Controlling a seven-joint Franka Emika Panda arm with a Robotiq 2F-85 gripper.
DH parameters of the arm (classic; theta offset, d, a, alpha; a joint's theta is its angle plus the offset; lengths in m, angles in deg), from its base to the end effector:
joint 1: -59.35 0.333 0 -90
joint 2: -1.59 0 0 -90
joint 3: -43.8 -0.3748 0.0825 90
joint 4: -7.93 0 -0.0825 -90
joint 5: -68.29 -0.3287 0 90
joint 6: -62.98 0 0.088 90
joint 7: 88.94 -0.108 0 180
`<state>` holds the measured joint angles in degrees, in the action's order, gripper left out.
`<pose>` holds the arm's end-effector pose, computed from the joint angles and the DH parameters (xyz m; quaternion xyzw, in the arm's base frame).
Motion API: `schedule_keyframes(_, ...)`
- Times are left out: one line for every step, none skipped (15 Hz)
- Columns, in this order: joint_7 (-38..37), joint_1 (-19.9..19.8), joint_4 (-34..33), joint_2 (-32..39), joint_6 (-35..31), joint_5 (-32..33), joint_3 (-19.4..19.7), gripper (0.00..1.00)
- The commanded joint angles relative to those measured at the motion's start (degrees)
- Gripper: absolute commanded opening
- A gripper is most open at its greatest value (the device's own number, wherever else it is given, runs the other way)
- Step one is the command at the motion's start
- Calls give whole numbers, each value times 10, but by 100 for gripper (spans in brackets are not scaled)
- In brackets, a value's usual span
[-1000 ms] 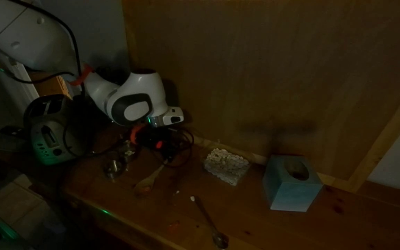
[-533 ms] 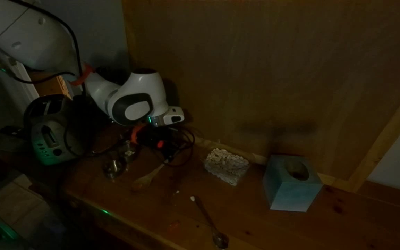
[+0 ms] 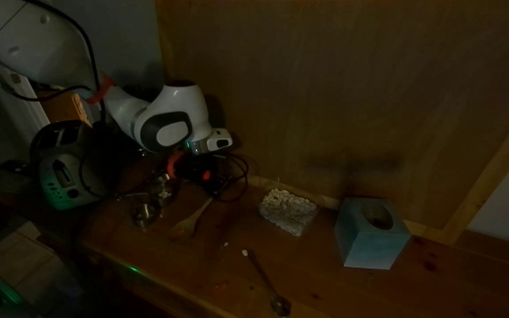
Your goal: Put the orange thing on the wooden spoon then put it into the metal measuring cup
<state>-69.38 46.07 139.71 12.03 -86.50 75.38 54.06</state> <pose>0.4756 -0.2010 0.3826 0.9965 0.0190 0.0407 0.0707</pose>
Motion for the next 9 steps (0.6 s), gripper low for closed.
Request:
schedule_keyframes(48,0,17,-45,30,2,-9,7)
schedule_keyframes(62,0,22,-55,36,1,-11,7)
schedule_keyframes(77,1,27,-65,43,0,-12,7)
schedule_keyframes(95,2,34,-77,51,-2,-14,7)
schedule_keyframes(113,3,43,-91,59,-1,-15,7)
schedule_keyframes(132,5,50,-104,69,-1,-16,7)
schedule_keyframes(149,7,60,-117,77,-1,-16,7)
schedule_keyframes(165,10,69,-131,88,-1,-15,7)
schedule_keyframes(180,13,74,-142,98,-2,-14,7)
